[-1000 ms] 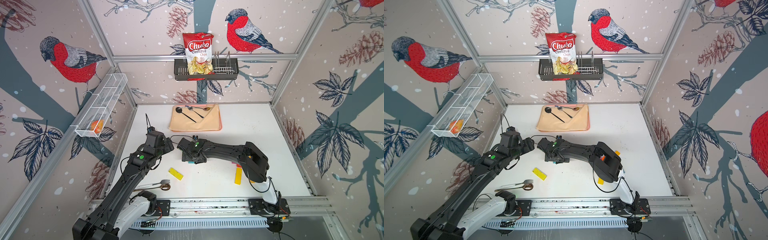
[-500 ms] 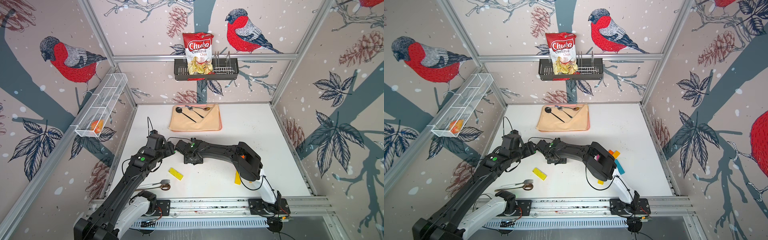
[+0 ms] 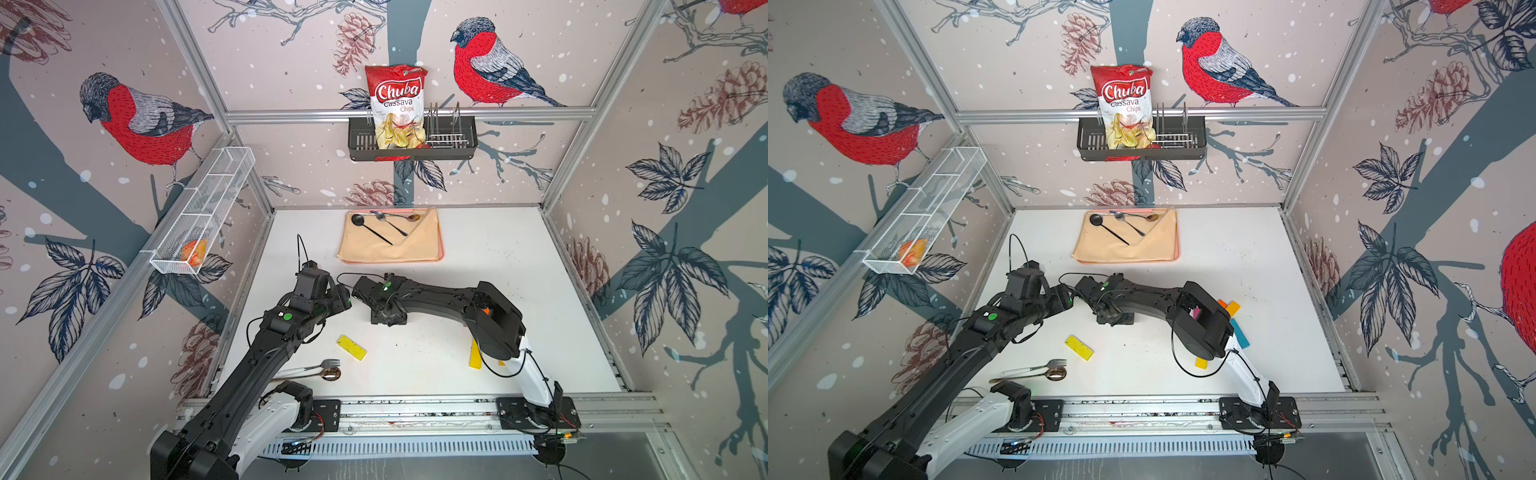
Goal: Assemble the letter h with building blocks
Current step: Assemble the building block at the center of the board.
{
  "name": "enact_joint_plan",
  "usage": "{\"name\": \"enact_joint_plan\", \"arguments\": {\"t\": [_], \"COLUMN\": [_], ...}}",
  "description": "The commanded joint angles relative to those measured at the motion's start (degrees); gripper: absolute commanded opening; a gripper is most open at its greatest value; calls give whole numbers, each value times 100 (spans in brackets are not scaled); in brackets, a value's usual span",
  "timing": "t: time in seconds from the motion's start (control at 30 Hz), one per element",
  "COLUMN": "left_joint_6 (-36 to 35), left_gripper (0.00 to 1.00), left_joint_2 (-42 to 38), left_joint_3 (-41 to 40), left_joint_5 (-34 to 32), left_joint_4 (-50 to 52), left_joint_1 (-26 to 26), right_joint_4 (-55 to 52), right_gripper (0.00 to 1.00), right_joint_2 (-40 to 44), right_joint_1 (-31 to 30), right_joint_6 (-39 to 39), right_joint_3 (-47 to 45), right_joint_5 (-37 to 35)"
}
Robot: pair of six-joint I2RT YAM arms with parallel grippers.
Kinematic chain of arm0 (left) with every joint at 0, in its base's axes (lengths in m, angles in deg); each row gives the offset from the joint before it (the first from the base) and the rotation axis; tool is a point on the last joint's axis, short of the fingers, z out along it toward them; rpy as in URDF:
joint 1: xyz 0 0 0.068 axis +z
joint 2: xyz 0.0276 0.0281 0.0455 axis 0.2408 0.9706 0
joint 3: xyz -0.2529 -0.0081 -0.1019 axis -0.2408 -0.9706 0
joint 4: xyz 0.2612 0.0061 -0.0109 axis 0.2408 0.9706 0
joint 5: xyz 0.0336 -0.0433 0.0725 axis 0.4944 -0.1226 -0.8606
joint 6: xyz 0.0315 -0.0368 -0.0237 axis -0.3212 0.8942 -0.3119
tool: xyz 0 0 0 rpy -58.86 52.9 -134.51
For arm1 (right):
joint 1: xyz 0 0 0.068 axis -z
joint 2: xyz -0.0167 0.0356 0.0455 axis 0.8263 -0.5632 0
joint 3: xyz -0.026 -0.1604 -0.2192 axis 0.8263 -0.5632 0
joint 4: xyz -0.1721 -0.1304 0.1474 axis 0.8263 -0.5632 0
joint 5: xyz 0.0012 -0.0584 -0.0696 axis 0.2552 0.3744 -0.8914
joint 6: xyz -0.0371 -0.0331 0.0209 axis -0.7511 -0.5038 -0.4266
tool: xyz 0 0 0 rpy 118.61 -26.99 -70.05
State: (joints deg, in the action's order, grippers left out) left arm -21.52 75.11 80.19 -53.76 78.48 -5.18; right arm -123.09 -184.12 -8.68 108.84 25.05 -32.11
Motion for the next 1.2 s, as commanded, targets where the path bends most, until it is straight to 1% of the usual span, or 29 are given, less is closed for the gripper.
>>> {"name": "enact_joint_plan", "arguments": {"t": [0.0, 0.27, 0.53, 1.03, 1.1, 1.17], "left_joint_6": [-31, -52, -88, -166, -167, -174], "left_gripper": [77, 77, 77, 76, 76, 76], "left_joint_2": [13, 8, -1, 19, 12, -14], "left_joint_3": [-12, -21, -51, -80, -95, -98], "left_joint_5": [27, 43, 82, 73, 81, 82], "left_joint_4": [-191, -200, -226, -247, -243, -234], "left_joint_1": [13, 13, 8, 12, 13, 13], "right_joint_4": [-47, -101, -186, -145, -140, -143], "right_gripper": [59, 59, 59, 59, 61, 67], "right_joint_2": [-26, -154, -178, -234, -223, -200], "right_joint_1": [35, 61, 103, 170, 160, 133], "right_joint_6": [33, -56, -14, -14, -33, -66], "right_joint_3": [23, 209, 205, 165, 179, 201], "right_joint_5": [-83, -116, -269, -331, -313, -330]}}
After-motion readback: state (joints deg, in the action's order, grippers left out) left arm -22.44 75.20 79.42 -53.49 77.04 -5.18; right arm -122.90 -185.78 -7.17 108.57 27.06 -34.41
